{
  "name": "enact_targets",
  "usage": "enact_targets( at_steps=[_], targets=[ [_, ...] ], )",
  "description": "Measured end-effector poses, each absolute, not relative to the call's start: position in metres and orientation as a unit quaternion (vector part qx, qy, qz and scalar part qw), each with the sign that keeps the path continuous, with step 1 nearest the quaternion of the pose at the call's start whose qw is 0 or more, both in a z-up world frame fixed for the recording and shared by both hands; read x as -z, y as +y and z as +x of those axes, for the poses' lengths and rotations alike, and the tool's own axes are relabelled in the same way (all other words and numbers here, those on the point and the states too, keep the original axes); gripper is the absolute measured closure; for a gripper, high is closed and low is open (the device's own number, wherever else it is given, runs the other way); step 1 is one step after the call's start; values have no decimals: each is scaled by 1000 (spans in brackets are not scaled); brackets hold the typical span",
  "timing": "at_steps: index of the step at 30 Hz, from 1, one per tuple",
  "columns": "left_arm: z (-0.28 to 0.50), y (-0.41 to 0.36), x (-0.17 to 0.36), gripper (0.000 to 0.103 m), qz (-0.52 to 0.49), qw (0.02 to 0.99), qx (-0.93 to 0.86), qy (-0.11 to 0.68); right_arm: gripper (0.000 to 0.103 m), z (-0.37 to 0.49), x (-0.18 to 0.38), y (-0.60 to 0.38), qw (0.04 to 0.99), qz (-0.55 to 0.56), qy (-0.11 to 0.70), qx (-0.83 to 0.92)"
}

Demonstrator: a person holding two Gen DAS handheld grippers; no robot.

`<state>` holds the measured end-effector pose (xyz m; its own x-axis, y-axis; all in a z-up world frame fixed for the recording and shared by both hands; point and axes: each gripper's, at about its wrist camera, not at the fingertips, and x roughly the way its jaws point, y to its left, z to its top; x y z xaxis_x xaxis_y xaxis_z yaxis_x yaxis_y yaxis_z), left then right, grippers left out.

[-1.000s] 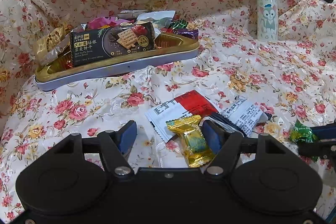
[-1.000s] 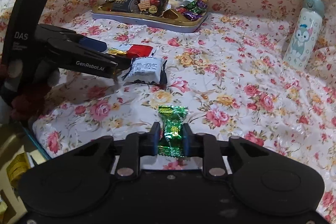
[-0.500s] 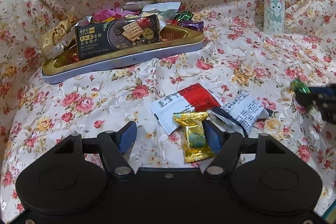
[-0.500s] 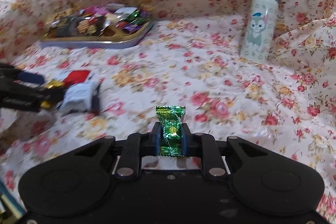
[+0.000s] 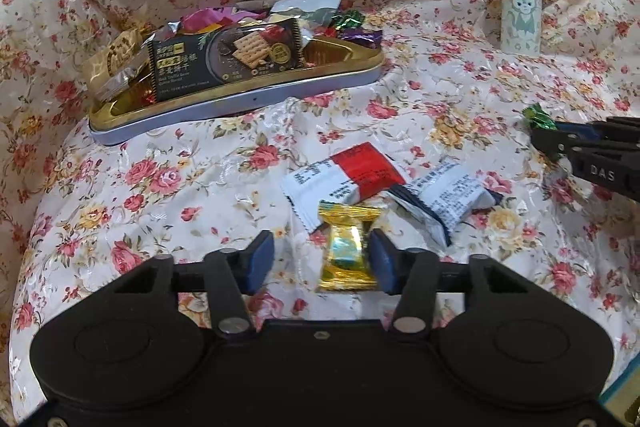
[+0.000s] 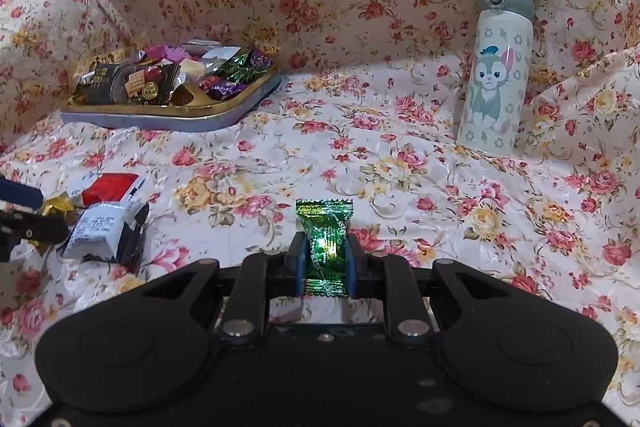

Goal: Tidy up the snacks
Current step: 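Grasp the gold candy with left tool while right tool grasps green candy, then carry both held candies over the second gold tray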

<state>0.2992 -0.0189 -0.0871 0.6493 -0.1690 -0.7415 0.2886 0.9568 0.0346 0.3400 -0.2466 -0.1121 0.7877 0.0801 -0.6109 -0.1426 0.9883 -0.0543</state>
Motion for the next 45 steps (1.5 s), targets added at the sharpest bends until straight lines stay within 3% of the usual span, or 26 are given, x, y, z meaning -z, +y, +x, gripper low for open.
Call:
enact_targets(
  at_steps=[3, 6, 16, 35, 39, 45],
  targets=[
    [294, -26, 86, 56, 88, 906, 126, 395, 83, 339, 113, -248, 945, -44, 319, -60],
    [290, -30, 85, 74, 92, 903, 141, 394, 82, 339, 113, -248, 945, -42, 319, -61],
    [272, -44, 81, 75, 116, 900, 139, 396, 82, 338, 114, -248, 945, -34, 321, -60],
    [205, -25, 33, 75, 42, 910, 121, 394, 82, 334, 114, -234, 943, -92, 316, -41],
    [183, -19, 26, 75, 25, 908, 126, 398, 84, 332, 101, -237, 937, -73, 341, -34],
    [157, -17, 24, 75, 13, 904, 124, 409, 84, 299, 49, -240, 949, -34, 310, -41]
  ],
)
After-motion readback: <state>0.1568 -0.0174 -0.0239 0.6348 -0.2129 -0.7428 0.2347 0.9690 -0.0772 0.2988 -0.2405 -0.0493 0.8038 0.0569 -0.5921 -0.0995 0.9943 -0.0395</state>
